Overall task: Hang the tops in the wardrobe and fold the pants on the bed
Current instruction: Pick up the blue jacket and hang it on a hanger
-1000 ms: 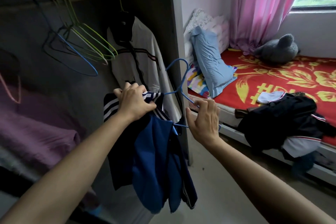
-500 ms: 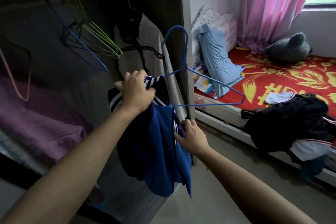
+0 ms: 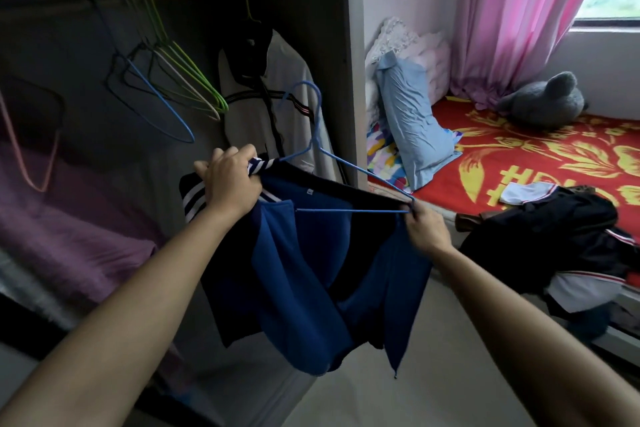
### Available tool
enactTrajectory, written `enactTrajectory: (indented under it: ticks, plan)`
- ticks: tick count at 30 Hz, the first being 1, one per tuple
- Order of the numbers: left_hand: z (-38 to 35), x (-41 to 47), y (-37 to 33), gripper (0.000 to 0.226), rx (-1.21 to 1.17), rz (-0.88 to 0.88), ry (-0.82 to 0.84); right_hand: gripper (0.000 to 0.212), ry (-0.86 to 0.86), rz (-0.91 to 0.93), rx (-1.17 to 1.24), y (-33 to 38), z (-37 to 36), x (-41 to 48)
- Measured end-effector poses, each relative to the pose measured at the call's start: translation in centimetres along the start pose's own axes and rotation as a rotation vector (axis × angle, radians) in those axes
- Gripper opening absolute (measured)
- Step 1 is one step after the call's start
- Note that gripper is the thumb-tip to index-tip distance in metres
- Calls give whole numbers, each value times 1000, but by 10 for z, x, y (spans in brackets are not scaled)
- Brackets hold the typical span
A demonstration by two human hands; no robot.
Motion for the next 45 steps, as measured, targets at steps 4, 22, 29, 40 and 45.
enactTrajectory:
  ticks: [4, 22, 29, 40, 45]
  plan:
    - [-15, -1, 11, 30, 66, -51, 58, 22, 36, 146, -33, 22, 37, 9]
    - [-62, -56, -23, 82, 23, -57, 434, 32, -345, 500, 109, 163, 90, -6]
    - [-45, -52, -32, 77, -505, 233, 311, 11, -39, 365, 65, 157, 43, -19]
    - [0, -33, -14, 68, -545, 361, 64, 29, -110, 655, 20, 177, 61, -23]
    - [15, -18, -2, 70, -540, 363, 25, 44, -114, 862, -439, 190, 57, -20]
Point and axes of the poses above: each hand's wrist, its own x-axis towards the middle knuckle, its own z-axis out of the back of the hand, y = z × x, the point moved 7 cm from there along x, towards the middle knuckle, and after that the axes turned 11 degrees about x, right-handed, at the moved point
